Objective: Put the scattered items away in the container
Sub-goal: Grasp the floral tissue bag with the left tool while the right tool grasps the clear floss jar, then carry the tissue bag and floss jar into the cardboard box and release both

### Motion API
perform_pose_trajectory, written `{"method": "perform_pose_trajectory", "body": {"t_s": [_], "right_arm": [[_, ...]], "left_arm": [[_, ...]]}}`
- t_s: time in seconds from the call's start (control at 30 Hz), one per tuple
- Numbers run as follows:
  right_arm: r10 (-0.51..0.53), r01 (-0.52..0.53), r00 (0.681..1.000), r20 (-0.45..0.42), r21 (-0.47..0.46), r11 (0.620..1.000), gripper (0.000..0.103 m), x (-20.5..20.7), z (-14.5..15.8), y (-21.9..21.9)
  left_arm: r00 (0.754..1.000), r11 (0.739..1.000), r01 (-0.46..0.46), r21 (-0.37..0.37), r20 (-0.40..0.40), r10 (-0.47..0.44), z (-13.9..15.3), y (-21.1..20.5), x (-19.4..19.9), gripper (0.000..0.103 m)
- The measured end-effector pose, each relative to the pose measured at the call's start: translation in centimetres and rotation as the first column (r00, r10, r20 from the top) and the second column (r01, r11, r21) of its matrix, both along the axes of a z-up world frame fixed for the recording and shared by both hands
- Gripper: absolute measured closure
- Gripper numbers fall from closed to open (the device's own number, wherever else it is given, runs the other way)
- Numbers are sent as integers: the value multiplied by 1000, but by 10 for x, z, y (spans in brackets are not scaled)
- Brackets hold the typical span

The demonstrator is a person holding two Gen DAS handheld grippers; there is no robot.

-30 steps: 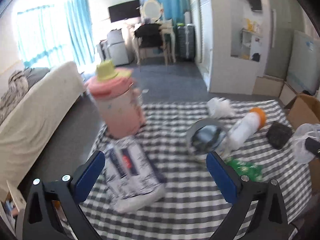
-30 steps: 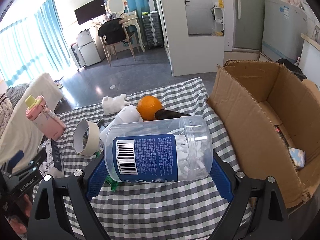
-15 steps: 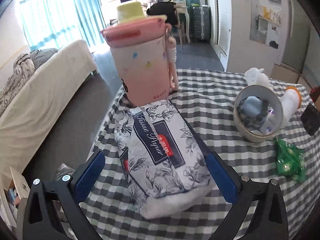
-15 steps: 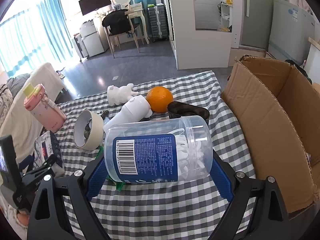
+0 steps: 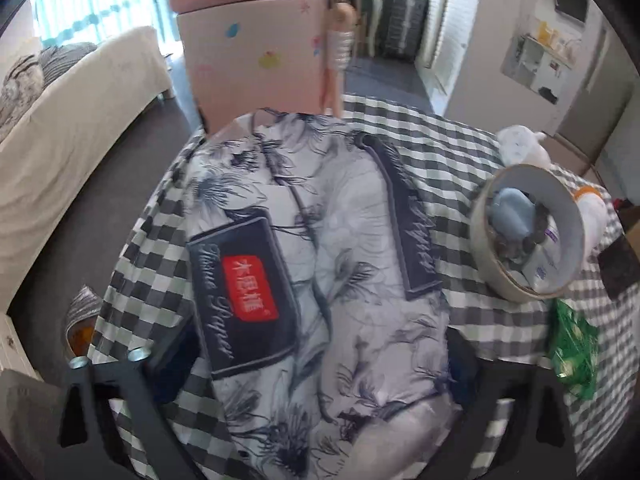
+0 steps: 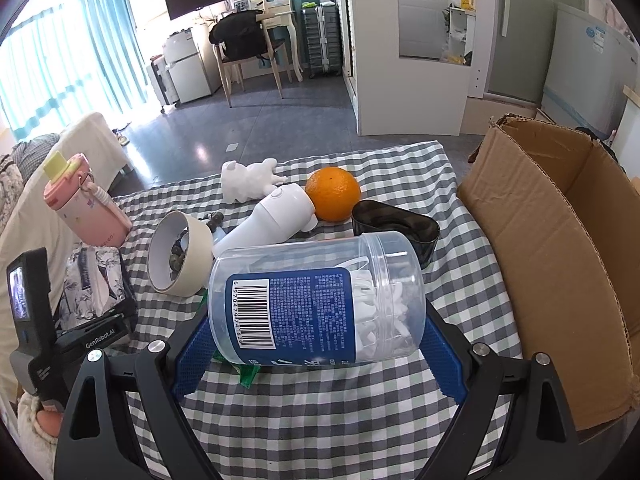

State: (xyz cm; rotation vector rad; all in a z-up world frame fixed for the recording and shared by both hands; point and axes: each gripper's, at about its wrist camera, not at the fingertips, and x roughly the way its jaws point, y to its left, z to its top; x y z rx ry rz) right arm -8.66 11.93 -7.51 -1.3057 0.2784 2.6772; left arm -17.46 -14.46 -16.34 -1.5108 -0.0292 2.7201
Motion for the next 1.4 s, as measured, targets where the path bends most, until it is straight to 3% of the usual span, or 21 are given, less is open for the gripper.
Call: {"method": "perform_pose_trajectory", "body": {"t_s": [0.03, 0.07, 0.1, 0.2, 0.47, 0.67, 0.83, 0.97, 1.23, 1.3, 1.4], "right_arm": [[0, 0, 1000, 1, 0, 1000, 13, 0, 0, 0], [1, -1, 1000, 1, -1, 1000, 13, 0, 0, 0], [2, -2, 1000, 1, -1, 1000, 13, 0, 1, -1], [7, -7, 1000, -8, -3, 1000, 13, 2, 3, -1], [17, -17, 998, -58, -4, 1000, 13, 18, 25, 7], [-41, 44, 989, -144, 13, 999, 13, 45, 65, 45], [-136, 147, 965, -224, 31, 989, 14, 74, 98, 98], [-231, 245, 938, -257, 26, 969, 14, 96, 108, 145], [-415, 427, 879, -236, -1, 904, 14, 136, 96, 226], [-451, 460, 866, -215, -8, 888, 14, 138, 86, 241], [-492, 496, 854, -170, -25, 868, 14, 137, 67, 264]], "left_arm": [[1000, 1000, 11, 12, -6, -11, 4, 2, 4, 59], [1000, 1000, 21, 19, -8, -21, 8, 4, 7, 70], [999, 1000, 30, 0, -21, -30, 13, 8, 12, 72], [994, 995, 70, -69, -78, -76, 29, 20, 29, 75], [971, 985, 160, -64, -169, -169, 88, 52, 68, 75], [922, 955, 292, -54, -248, -296, 136, 117, 80, 75], [854, 903, 429, -35, -311, -417, 172, 193, 88, 75], [786, 840, 541, -42, -330, -523, 183, 259, 98, 75], [635, 677, 733, -70, -287, -717, 172, 384, 122, 74], [615, 653, 752, -85, -262, -743, 161, 409, 124, 74], [622, 649, 756, -81, -221, -751, 141, 434, 111, 73]]}}
